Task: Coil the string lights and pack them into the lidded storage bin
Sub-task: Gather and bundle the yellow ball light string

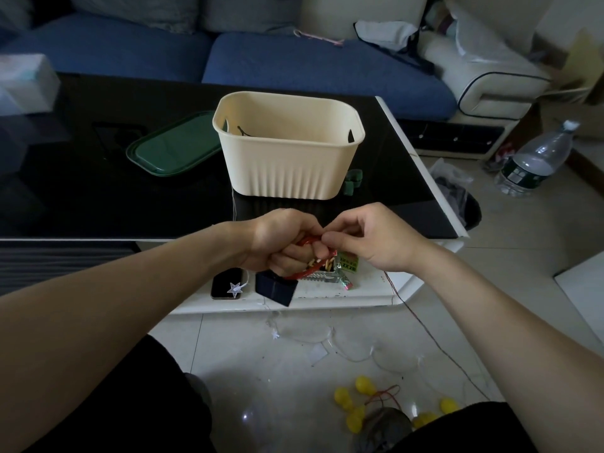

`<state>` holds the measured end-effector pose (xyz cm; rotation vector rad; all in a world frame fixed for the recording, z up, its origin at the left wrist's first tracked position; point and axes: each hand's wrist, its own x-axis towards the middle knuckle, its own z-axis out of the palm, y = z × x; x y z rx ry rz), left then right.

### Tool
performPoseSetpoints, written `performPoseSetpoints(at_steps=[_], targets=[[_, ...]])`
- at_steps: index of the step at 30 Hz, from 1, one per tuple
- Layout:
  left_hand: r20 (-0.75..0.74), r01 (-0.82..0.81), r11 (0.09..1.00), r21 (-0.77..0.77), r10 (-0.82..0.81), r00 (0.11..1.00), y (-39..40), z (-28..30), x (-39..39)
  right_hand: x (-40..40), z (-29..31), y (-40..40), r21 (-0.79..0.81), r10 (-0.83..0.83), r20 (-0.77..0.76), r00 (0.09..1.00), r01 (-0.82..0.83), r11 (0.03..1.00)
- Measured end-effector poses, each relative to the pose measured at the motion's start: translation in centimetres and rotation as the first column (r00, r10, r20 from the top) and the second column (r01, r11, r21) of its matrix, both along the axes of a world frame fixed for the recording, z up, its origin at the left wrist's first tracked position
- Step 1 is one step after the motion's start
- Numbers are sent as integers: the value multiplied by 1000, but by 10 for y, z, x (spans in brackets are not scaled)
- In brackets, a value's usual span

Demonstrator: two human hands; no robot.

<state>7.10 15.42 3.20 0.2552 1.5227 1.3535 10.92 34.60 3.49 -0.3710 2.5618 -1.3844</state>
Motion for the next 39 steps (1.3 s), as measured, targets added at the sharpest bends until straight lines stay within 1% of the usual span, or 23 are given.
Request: performPoseSetpoints(at_steps=[4, 8, 10, 12, 15, 17, 18, 20, 22, 25, 27, 29, 32, 34, 36, 39], targets=[[16, -3, 1000, 15, 3, 1000, 1, 3, -2, 0, 2, -3, 8, -43, -73, 996, 43, 999], [-1, 91, 995, -42, -91, 996, -3, 9, -5, 1, 1, -5, 19, -38, -100, 994, 40, 999], [-9, 108, 992, -68, -109, 994, -5, 11, -5, 1, -2, -7, 28, -38, -106, 994, 41, 999], [15, 68, 997, -39, -67, 998, -6, 12, -5, 1, -4, -9, 6, -51, -112, 992, 52, 999], [91, -67, 995, 69, 60, 994, -3, 11, -4, -1, -4, -12, -66, -101, -129, 987, 93, 993], [116, -137, 982, 130, 122, 986, -2, 12, -2, -1, -3, -10, -87, -122, -87, 989, 114, 990], [130, -176, 971, 162, 156, 979, -1, 12, -2, -2, -4, -9, -70, -122, -53, 991, 118, 990], [161, -270, 936, 225, 237, 958, -3, 13, -4, -2, -7, -5, 31, -110, 20, 994, 109, 994], [148, -332, 904, 268, 302, 942, -7, 16, -8, -3, -12, 1, 131, -118, 117, 986, 103, 986], [89, -368, 877, 308, 359, 929, -11, 22, -10, -2, -18, 12, 194, -167, 331, 929, 106, 975], [64, -408, 848, 338, 412, 909, -13, 25, -10, -1, -20, 16, 248, -187, 432, 882, 84, 965], [33, -430, 833, 349, 447, 894, -13, 26, -10, -1, -22, 14, 302, -199, 436, 878, 66, 951], [19, -415, 829, 375, 441, 897, -12, 27, -7, 0, -21, 2, 344, -165, 402, 901, 19, 939], [17, -394, 831, 394, 422, 906, -11, 30, -4, 2, -19, -10, 339, -99, 407, 908, -50, 939], [58, -366, 842, 397, 375, 925, -10, 32, -2, 6, -15, -23, 352, -12, 399, 917, -141, 925], [89, -303, 885, 352, 291, 953, -9, 29, -1, 11, -12, -39, 397, 86, 372, 924, -242, 885]])
